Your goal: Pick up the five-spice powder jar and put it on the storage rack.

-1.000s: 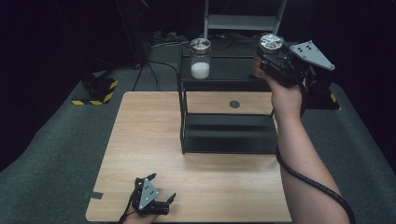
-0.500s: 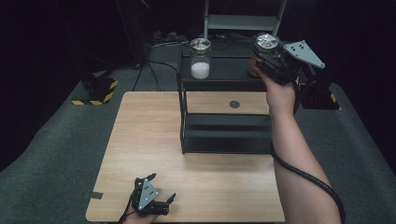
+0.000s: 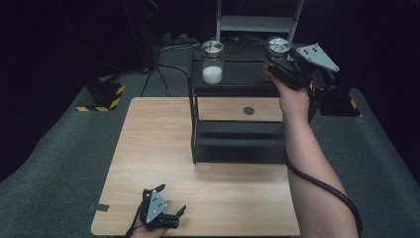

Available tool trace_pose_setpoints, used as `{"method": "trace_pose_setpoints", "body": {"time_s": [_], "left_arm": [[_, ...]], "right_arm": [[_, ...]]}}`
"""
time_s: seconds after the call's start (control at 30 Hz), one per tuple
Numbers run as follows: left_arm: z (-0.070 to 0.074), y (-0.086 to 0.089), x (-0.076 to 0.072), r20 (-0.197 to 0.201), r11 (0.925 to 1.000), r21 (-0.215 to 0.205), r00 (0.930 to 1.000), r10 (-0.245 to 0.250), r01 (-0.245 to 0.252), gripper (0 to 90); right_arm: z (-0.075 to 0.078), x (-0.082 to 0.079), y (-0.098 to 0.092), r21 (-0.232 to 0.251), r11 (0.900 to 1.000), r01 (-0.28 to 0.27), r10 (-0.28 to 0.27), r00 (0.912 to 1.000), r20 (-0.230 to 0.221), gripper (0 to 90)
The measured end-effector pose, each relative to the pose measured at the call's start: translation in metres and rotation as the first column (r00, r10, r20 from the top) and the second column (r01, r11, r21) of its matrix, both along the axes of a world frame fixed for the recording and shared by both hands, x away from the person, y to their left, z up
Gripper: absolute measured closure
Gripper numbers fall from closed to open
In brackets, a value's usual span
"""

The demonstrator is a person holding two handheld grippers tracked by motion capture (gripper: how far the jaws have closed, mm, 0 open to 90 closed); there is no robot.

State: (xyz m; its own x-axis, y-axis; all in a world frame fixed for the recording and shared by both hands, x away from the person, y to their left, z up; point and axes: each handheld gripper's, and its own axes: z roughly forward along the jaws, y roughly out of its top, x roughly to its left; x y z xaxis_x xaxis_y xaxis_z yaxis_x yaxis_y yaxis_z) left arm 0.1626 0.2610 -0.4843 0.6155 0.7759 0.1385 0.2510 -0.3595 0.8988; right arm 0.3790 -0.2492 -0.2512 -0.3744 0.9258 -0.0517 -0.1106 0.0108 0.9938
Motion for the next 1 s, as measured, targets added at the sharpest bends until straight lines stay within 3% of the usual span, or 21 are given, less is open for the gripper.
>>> {"method": "trace_pose_setpoints", "body": {"time_s": [0.8, 1.0], "left_arm": [[-0.0002, 0.001, -0.0005, 0.0, 1.0, -0.003, 1.0, -0.001, 0.001, 0.6], [-0.0001, 0.0009, -0.0004, 0.0, 1.0, -0.002, 1.0, 0.0, 0.0, 0.6]], "right_arm": [[0.0013, 0.0057, 0.0018, 0.019, 1.0, 0.007, -0.007, 0.9998, -0.021, 32.3], [0.0028, 0.0064, 0.0016, 0.028, 1.0, 0.0, 0.001, 0.9991, -0.042, 19.4]]}}
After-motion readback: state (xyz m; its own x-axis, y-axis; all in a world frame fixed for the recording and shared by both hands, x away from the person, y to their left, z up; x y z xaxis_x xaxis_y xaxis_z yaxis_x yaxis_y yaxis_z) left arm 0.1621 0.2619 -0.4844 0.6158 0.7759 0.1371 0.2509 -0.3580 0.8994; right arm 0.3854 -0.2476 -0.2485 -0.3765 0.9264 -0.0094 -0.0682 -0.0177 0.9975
